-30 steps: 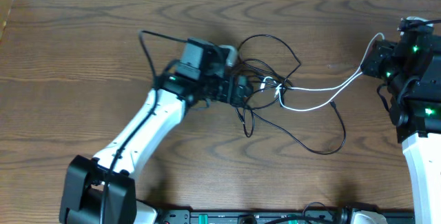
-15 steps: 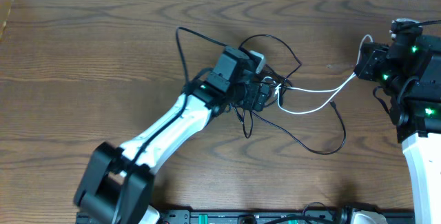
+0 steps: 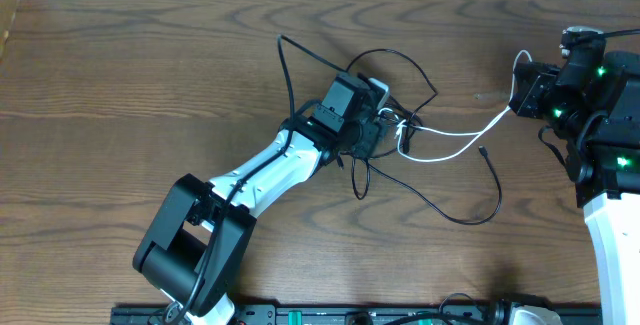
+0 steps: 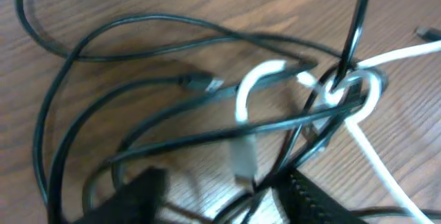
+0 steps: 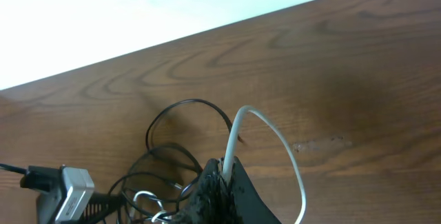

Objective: Untangle cables

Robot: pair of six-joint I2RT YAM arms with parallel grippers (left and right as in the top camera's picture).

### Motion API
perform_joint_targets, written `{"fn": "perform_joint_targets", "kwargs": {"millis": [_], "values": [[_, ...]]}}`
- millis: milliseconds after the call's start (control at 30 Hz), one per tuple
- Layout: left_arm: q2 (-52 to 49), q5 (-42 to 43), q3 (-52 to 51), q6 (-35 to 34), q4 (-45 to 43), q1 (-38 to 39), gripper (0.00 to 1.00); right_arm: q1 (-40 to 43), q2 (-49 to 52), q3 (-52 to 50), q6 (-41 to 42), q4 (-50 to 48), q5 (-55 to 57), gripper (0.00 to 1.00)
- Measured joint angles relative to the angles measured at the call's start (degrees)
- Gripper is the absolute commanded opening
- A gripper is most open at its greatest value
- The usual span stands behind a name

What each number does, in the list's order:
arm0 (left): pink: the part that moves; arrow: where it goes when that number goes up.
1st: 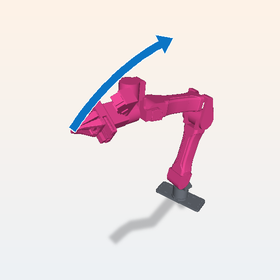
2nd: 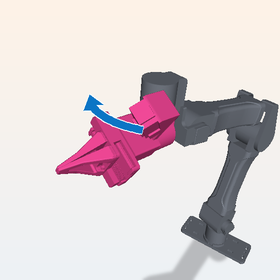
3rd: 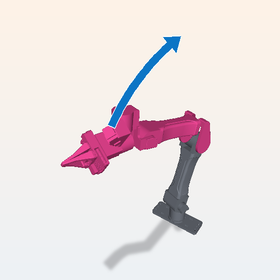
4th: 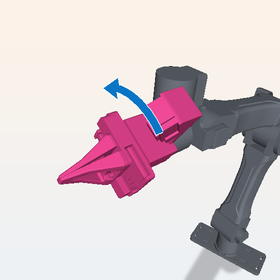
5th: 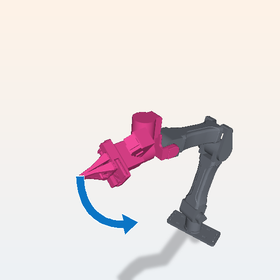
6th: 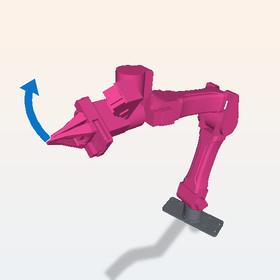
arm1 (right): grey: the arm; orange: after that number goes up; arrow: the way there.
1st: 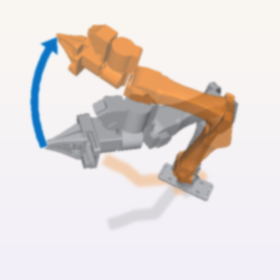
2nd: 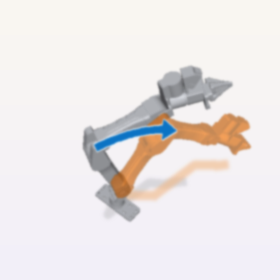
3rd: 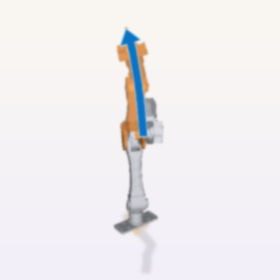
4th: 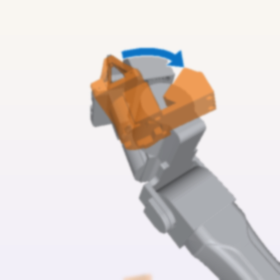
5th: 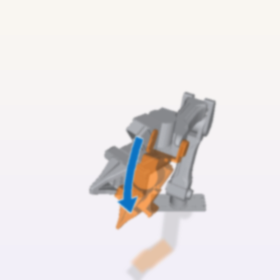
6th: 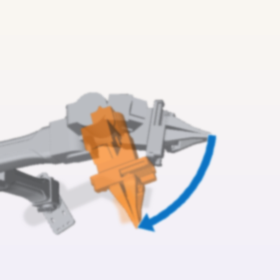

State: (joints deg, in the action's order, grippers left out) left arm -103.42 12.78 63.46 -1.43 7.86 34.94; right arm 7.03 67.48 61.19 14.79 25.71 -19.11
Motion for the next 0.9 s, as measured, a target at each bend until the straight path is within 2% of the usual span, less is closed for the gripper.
{"fn": "perform_joint_targets", "kwargs": {"millis": [200,233,400,567,733,900], "values": [[-0.15,-0.98,0.0,0.66,4.26,0.57,0.41,0.0,0.0,0.0,0.02,-0.11,-0.26,0.01],[-0.35,-1.11,0.0,0.63,4.42,0.85,0.38,0.0,0.0,0.0,0.0,-0.17,-0.26,0.01],[-1.16,-1.11,0.0,1.11,3.45,2.12,0.08,0.0,0.0,0.0,0.0,-0.22,-0.26,0.01],[0.5,-1.14,0.0,1.27,2.21,1.75,0.08,0.0,0.0,0.0,0.02,-0.22,-0.24,0.01],[8.66,-1.11,0.0,0.5,5.73,-0.55,0.07,0.0,0.0,0.0,0.02,0.28,1.25,0.01],[16.92,-1.16,0.0,-1.79,11.85,-6.03,0.08,-0.02,0.0,0.04,-0.15,4.81,12.09,0.01]]}}
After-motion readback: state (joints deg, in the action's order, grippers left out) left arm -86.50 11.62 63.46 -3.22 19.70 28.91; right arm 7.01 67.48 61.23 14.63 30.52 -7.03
